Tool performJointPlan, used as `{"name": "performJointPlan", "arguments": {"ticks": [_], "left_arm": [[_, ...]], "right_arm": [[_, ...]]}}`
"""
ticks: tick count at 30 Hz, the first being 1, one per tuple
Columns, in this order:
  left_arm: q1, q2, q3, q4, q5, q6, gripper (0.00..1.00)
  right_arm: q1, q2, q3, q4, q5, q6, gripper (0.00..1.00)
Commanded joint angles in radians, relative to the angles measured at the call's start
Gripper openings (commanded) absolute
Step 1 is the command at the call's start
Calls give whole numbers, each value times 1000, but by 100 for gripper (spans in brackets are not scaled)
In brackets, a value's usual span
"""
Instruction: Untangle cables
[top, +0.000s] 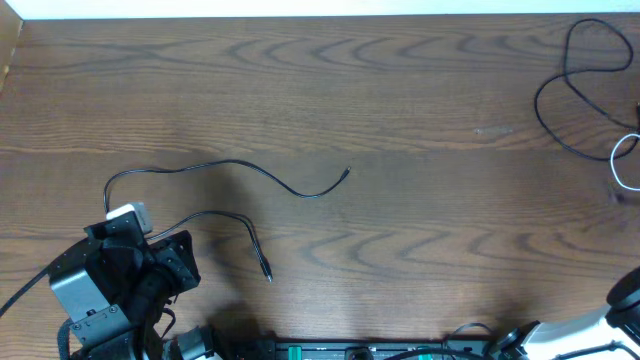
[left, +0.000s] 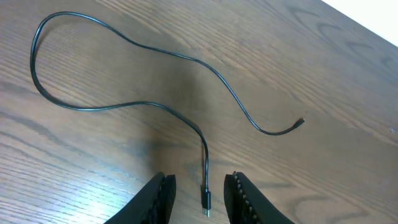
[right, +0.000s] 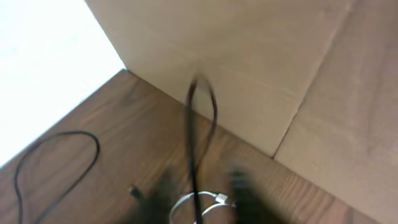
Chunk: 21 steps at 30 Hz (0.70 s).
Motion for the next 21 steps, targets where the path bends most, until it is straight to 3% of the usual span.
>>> {"name": "performJointPlan", "arguments": {"ticks": [1, 10, 21], "left_arm": [[-2, -1, -6, -1, 14, 13, 32], [-2, -1, -6, -4, 16, 13, 32], [-2, 13, -6, 15, -29, 13, 32]], "right_arm": [[-21, 34, 3, -21, -162, 108, 99], [70, 48, 3, -31, -171, 121, 99], [381, 48, 3, -89, -401, -82, 99]]}}
